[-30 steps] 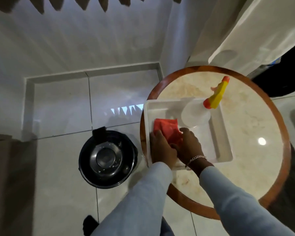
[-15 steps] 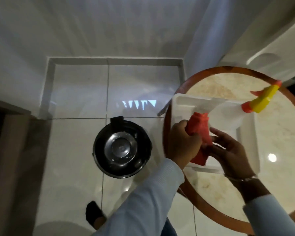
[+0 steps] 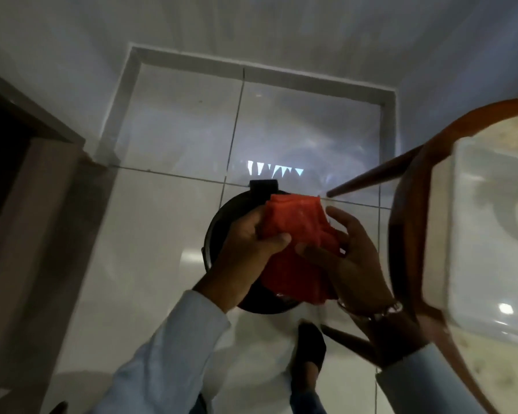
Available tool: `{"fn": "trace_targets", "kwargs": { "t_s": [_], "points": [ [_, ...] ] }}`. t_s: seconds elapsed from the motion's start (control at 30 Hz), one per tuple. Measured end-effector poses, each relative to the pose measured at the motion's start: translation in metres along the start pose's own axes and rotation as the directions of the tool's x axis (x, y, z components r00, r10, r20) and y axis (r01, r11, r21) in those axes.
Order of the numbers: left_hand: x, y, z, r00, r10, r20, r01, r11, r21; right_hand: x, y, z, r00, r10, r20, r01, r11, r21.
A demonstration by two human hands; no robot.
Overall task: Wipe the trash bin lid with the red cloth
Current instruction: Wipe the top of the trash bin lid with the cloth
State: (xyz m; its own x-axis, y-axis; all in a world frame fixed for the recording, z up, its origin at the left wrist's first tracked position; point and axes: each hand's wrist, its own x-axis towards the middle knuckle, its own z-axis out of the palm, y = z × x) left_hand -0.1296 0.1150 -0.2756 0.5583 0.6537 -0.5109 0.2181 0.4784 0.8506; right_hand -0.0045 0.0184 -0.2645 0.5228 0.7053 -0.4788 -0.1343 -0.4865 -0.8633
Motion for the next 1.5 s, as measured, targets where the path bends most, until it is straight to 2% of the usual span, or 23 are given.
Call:
{"fn": "trace_targets", "kwargs": {
  "t_s": [0.07, 0.13, 0.17, 0.23, 0.3, 0.37, 0.43, 0.47, 0.53, 0.6, 0.67, 0.77, 0.9, 0.93, 1.0, 1.07, 1.17, 1.27, 1.33, 1.43, 1.5],
  "points": [
    [0.015, -0.023, -0.014, 0.998, 0.041, -0.052, -0.035, 0.992, 0.118, 0.015, 0.033, 0.020, 0.994, -0.078, -0.073, 0.074, 0.996, -0.052],
    [0.028, -0.049, -0.031, 0.994, 0.084, -0.075, -0.072, 0.985, 0.157, 0.031, 0.063, 0.032, 0.983, -0.131, -0.129, 0.112, 0.983, -0.142],
    [0.032, -0.062, -0.041, 0.990, 0.110, -0.089, -0.092, 0.977, 0.191, 0.039, 0.075, 0.033, 0.980, -0.138, -0.142, 0.110, 0.976, -0.187],
    [0.041, -0.095, -0.066, 0.981, 0.178, -0.084, -0.135, 0.920, 0.367, 0.058, 0.098, 0.032, 0.985, -0.118, -0.129, 0.085, 0.968, -0.238],
    [0.048, -0.122, -0.091, 0.986, 0.152, 0.075, -0.167, 0.794, 0.584, 0.070, 0.113, 0.026, 0.989, -0.119, -0.088, 0.091, 0.960, -0.266],
    [0.058, -0.145, -0.115, 0.952, 0.096, 0.290, -0.291, 0.578, 0.762, 0.077, 0.128, 0.023, 0.973, -0.211, -0.098, 0.156, 0.905, -0.396],
    [0.069, -0.155, -0.128, 0.906, 0.109, 0.410, -0.420, 0.355, 0.835, 0.082, 0.142, 0.022, 0.919, -0.375, -0.122, 0.212, 0.731, -0.649],
    [0.075, -0.157, -0.131, 0.889, 0.127, 0.440, -0.457, 0.284, 0.843, 0.083, 0.146, 0.025, 0.892, -0.436, -0.119, 0.217, 0.644, -0.733],
    [0.085, -0.156, -0.130, 0.864, 0.150, 0.480, -0.503, 0.219, 0.836, 0.086, 0.152, 0.035, 0.854, -0.520, -0.022, 0.312, 0.545, -0.778],
    [0.093, -0.159, -0.126, 0.846, 0.158, 0.510, -0.533, 0.222, 0.816, 0.091, 0.162, 0.045, 0.834, -0.533, 0.147, 0.431, 0.461, -0.776],
    [0.099, -0.162, -0.127, 0.837, 0.170, 0.521, -0.548, 0.228, 0.805, 0.092, 0.174, 0.050, 0.833, -0.515, 0.202, 0.442, 0.400, -0.803],
    [0.100, -0.165, -0.131, 0.835, 0.177, 0.521, -0.550, 0.236, 0.801, 0.093, 0.175, 0.055, 0.839, -0.537, 0.090, 0.372, 0.445, -0.814],
    [0.101, -0.168, -0.132, 0.841, 0.174, 0.513, -0.540, 0.210, 0.815, 0.096, 0.169, 0.077, 0.852, -0.489, -0.187, 0.217, 0.656, -0.723],
    [0.101, -0.168, -0.131, 0.843, 0.171, 0.511, -0.538, 0.211, 0.816, 0.092, 0.171, 0.081, 0.846, -0.503, -0.176, 0.242, 0.656, -0.715],
    [0.101, -0.166, -0.131, 0.840, 0.175, 0.513, -0.542, 0.225, 0.810, 0.079, 0.179, 0.081, 0.841, -0.539, -0.042, 0.328, 0.571, -0.753],
    [0.100, -0.167, -0.132, 0.838, 0.182, 0.514, -0.545, 0.251, 0.800, 0.066, 0.188, 0.077, 0.859, -0.509, 0.052, 0.348, 0.505, -0.790],
    [0.099, -0.167, -0.131, 0.841, 0.184, 0.508, -0.540, 0.259, 0.801, 0.070, 0.187, 0.075, 0.874, -0.480, -0.080, 0.252, 0.587, -0.770],
    [0.101, -0.163, -0.131, 0.834, 0.166, 0.527, -0.552, 0.223, 0.804, 0.096, 0.170, 0.089, 0.837, -0.495, -0.234, 0.217, 0.693, -0.688],
    [0.101, -0.162, -0.133, 0.832, 0.156, 0.533, -0.555, 0.200, 0.808, 0.100, 0.165, 0.104, 0.845, -0.502, -0.185, 0.251, 0.678, -0.691],
    [0.102, -0.164, -0.133, 0.831, 0.153, 0.535, -0.556, 0.195, 0.808, 0.076, 0.181, 0.110, 0.837, -0.548, 0.007, 0.377, 0.567, -0.732],
    [0.101, -0.163, -0.134, 0.836, 0.150, 0.528, -0.548, 0.195, 0.813, 0.054, 0.197, 0.101, 0.841, -0.540, 0.016, 0.372, 0.558, -0.742]
  ]
}}
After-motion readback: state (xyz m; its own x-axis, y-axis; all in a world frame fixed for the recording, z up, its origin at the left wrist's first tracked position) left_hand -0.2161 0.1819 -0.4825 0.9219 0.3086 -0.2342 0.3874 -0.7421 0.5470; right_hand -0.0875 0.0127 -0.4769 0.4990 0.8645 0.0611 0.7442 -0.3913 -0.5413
